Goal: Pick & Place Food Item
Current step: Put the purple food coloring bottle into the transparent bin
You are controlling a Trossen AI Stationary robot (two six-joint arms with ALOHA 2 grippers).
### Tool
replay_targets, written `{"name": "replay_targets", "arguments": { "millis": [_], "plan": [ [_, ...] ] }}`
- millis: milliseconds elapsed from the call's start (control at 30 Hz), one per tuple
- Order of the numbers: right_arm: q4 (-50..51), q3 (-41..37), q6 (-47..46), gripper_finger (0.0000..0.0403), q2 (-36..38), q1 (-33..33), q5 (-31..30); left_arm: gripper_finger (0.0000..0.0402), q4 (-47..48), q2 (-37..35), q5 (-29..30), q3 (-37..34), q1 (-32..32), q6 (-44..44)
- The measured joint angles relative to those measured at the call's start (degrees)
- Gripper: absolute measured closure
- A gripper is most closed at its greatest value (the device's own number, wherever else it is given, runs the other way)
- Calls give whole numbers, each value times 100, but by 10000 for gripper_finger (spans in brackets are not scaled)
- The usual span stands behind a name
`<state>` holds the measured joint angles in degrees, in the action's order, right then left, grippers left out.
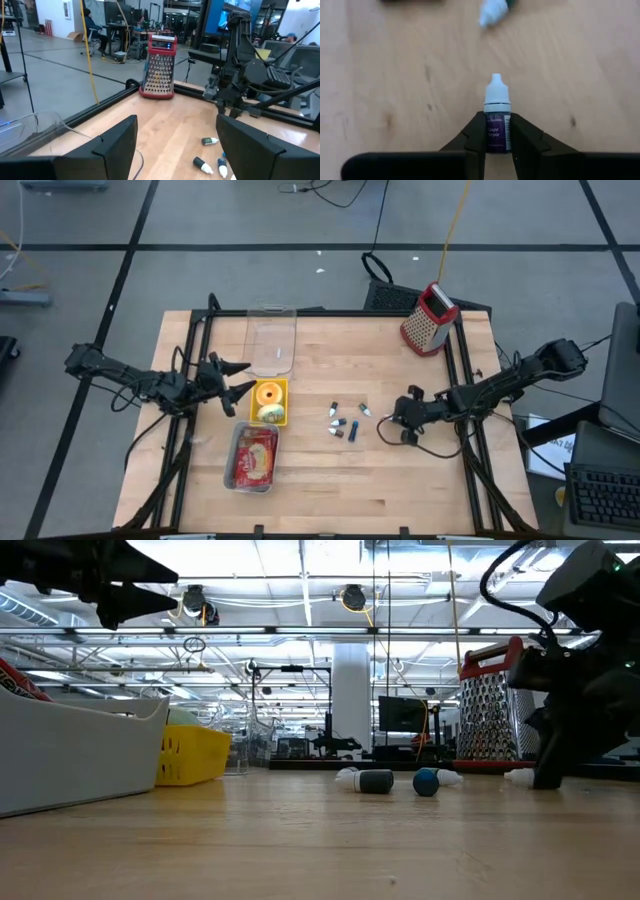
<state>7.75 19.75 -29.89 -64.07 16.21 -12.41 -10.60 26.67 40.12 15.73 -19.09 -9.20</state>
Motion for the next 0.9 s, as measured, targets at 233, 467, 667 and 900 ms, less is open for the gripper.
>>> {"name": "replay_targets", "arguments": {
  "millis": [233, 467, 667, 900],
  "plan": [
    [-1197, 11, 1142, 351, 119, -177, -109, 128, -9, 119, 7, 0, 0, -458],
    [-2766, 13, 2330, 351, 242, -574, -9, 128, -243, 588, 7, 0, -2, -447],
    [-3797, 21, 2865, 351, 242, -1014, 653, 128, -1297, 1399, 2, 0, 7, -324],
    [-4285, 22, 2927, 352, 240, -1163, 1127, 128, -2831, 2517, -153, 0, 10, 171]
  ]
}}
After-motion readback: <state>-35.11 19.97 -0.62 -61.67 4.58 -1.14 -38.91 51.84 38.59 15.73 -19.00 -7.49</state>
